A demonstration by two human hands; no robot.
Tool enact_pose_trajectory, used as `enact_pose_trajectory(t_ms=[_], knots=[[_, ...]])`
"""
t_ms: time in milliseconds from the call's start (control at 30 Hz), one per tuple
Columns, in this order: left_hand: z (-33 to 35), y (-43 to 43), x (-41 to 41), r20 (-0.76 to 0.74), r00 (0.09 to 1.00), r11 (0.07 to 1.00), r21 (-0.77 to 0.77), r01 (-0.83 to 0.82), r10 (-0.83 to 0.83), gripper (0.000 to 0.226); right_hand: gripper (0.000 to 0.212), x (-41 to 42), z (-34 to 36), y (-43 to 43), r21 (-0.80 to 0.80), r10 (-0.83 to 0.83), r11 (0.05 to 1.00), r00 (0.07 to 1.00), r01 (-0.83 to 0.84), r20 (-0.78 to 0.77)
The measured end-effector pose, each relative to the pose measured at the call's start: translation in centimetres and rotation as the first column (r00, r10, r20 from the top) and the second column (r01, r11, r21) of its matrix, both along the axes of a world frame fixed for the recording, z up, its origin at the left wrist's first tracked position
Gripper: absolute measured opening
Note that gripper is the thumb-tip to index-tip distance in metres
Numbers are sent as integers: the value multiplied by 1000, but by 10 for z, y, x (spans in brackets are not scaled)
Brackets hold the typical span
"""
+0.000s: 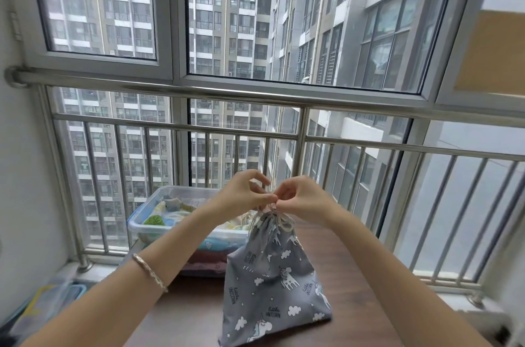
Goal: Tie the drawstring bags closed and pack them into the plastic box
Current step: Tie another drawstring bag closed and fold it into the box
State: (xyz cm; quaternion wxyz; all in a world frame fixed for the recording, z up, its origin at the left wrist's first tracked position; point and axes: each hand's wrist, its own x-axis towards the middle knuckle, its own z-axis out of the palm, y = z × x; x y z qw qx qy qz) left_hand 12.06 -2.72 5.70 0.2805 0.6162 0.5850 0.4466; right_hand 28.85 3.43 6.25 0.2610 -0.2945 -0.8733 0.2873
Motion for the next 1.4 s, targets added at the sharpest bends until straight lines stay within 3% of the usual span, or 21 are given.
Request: enact_pose_trajectory(t_ms=[133,200,300,400,467,533,600,667,800,900,967,1100,1200,1267,1333,1400], knots=[[10,-2,-5,89,995,980,-188,68,-52,24,20,0,-5,3,147,-51,987,997,58,-53],[12,-4,-6,105,992,979,-180,94,-76,22,14,0,-3,4,174,-40,984,999,44,-27],[14,-7,-5,-13,998,993,-101,55,-56,20,15,-1,-1,4,152,-59,987,998,60,-14],[13,-11,-3,-59,996,997,-17,70,-71,17,20,-1,-1,6,-242,-25,970,990,-10,-141],[12,-13,-2,-78,993,994,56,97,-93,17,17,-2,-2,6,-509,4,850,966,-140,-259],[11,-12,-1,-132,990,986,154,60,-39,15,14,-1,-4,5,-578,8,787,940,-217,-342],[9,-8,-1,-173,984,983,185,-6,39,15,12,-1,-6,2,-535,-31,826,934,-177,-357],[6,-5,-1,-164,983,991,117,-61,80,20,9,-2,-6,-4,-401,-67,913,939,-79,-338],[9,-2,-3,90,992,991,-106,-79,88,22,10,-10,-17,-10,-53,-80,996,941,67,-328],[14,-1,-3,183,977,979,-192,-71,107,24,21,-13,-26,-8,73,-83,990,914,121,-398],[15,-3,-3,207,970,967,-245,-71,124,25,25,-12,-25,-5,68,-84,990,896,126,-436],[14,-8,-1,374,923,953,-302,33,87,27,11,-11,-29,1,45,-68,995,918,92,-392],[12,-7,2,418,905,953,-297,57,76,28,35,-10,-26,-2,-69,-81,996,920,58,-383],[11,-7,2,416,907,955,-289,71,58,29,46,-9,-24,-5,-62,-63,997,935,44,-348],[10,-8,-1,368,928,961,-272,47,58,25,33,-7,-25,-3,-51,-23,999,953,8,-301],[8,-9,-11,253,961,974,-220,-58,115,19,19,4,-27,8,-164,-55,986,949,4,-310]])
